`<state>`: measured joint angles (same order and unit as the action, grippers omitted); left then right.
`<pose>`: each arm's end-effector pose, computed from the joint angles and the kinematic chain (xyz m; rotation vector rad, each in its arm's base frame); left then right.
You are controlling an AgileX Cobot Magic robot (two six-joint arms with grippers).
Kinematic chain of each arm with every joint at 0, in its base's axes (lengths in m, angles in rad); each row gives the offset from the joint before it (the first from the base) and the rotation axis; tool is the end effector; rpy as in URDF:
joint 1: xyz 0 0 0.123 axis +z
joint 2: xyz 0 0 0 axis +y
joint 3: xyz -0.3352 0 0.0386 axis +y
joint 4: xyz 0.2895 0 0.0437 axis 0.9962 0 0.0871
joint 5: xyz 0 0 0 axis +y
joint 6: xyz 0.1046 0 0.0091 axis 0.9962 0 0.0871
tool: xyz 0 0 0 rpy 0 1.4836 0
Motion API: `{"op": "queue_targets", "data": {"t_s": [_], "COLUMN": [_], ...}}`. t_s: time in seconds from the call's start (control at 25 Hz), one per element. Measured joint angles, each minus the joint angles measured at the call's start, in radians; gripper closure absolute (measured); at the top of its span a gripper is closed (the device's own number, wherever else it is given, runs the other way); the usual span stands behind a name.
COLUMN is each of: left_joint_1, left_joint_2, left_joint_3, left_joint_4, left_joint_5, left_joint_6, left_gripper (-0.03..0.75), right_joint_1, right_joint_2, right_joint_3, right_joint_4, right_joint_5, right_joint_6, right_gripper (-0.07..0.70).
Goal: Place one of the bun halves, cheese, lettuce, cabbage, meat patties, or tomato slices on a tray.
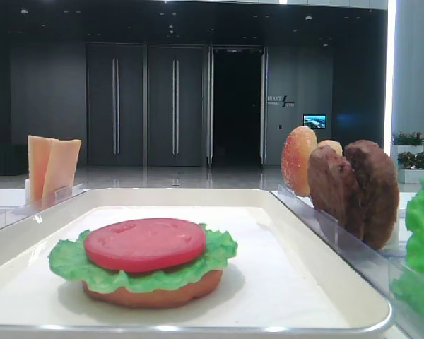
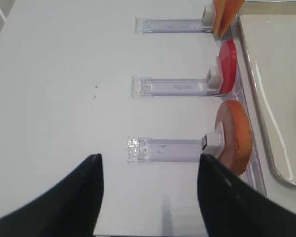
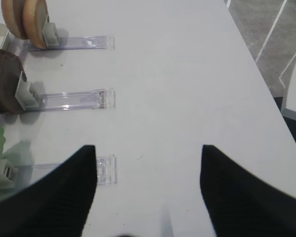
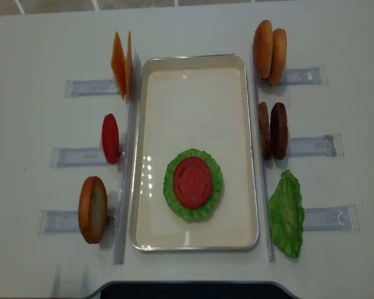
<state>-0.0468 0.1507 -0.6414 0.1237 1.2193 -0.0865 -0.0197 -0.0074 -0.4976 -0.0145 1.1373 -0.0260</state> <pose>-0.0066 0.0125 0.3242 -0.0610 2.2050 0.0778 -0.0135 -0.0011 0.2830 -0.0053 2.1161 -0.0448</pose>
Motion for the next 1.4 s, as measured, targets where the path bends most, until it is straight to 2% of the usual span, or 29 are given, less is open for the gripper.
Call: {"op": "queue_targets", "data": {"t_s": [0.36, 0.44, 0.64, 1.08, 1.4], "left_joint_1": [0.0, 0.0, 0.0, 0.0, 0.0], "left_joint_2": [-0.114, -0.142, -0.166, -0.166, -0.166], "left_joint_3": [0.11, 0.132, 0.164, 0.164, 0.164], "left_joint_4": [-0.001, -0.001, -0.013, -0.045, -0.046], "left_joint_5": [-0.114, -0.124, -0.11, -0.109, -0.109], "left_joint_6": [0.017, 0.018, 0.037, 0.075, 0.075], "left_gripper": [0.252, 0.252, 0.252, 0.255, 0.333], "right_joint_1": [0.0, 0.0, 0.0, 0.0, 0.0], "right_joint_2": [0.0, 0.0, 0.0, 0.0, 0.0], "right_joint_3": [0.0, 0.0, 0.0, 0.0, 0.0], "right_joint_4": [0.0, 0.0, 0.0, 0.0, 0.0], "right_joint_5": [0.0, 0.0, 0.0, 0.0, 0.0], "right_joint_6": [0.0, 0.0, 0.0, 0.0, 0.0], "right_gripper": [0.17, 0.17, 0.17, 0.17, 0.17]}}
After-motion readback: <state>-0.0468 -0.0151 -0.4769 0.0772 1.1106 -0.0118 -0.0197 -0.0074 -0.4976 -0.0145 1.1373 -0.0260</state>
